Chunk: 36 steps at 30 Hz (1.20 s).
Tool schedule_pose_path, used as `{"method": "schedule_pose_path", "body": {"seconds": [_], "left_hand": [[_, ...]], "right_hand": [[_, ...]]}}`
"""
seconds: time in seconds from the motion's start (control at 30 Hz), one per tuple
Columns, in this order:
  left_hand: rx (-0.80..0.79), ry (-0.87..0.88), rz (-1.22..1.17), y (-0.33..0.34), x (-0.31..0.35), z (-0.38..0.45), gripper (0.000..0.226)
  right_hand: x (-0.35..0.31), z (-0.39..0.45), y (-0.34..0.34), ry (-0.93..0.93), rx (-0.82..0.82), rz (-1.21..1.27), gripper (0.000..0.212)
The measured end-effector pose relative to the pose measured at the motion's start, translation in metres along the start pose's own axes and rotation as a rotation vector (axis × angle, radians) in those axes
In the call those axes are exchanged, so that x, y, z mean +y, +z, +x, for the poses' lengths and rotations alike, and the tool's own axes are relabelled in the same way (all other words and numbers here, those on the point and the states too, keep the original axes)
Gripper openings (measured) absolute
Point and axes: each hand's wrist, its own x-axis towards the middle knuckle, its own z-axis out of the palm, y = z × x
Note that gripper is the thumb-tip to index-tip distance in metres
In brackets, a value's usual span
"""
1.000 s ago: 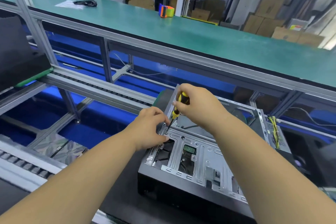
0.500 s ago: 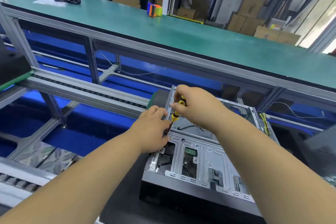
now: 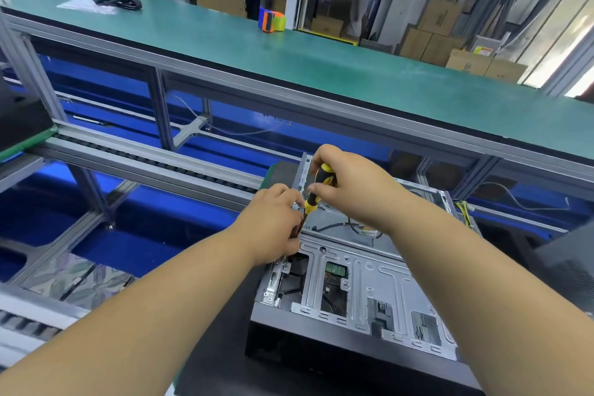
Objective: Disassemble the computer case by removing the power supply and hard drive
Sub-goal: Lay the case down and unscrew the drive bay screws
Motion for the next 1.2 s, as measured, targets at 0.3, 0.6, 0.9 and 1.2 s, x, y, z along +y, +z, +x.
{"method": "schedule_pose_path", "body": {"seconds": [0.3, 0.6, 0.9, 1.2], "left_hand": [[0.171, -0.123, -0.300, -0.014, 0.007, -0.001, 0.011], [0.174, -0.243, -0.916, -0.008, 0.033, 0.011, 0.011], [0.215, -0.152, -1.251, -0.009, 0.125, 0.022, 0.023], [0.200, -0.176, -1.088, 0.017, 0.262, 0.047, 0.019]], "right_hand": [[0.015, -0.012, -0.014, 0.167, 0.211, 0.266, 0.012], [0.052, -0.055, -0.014, 0.609, 0.537, 0.948, 0.018], [0.101, -0.138, -0.034, 0.835, 0.684, 1.323, 0.025], [0.198, -0.253, -0.060, 0.800, 0.858, 1.439, 0.019]]}}
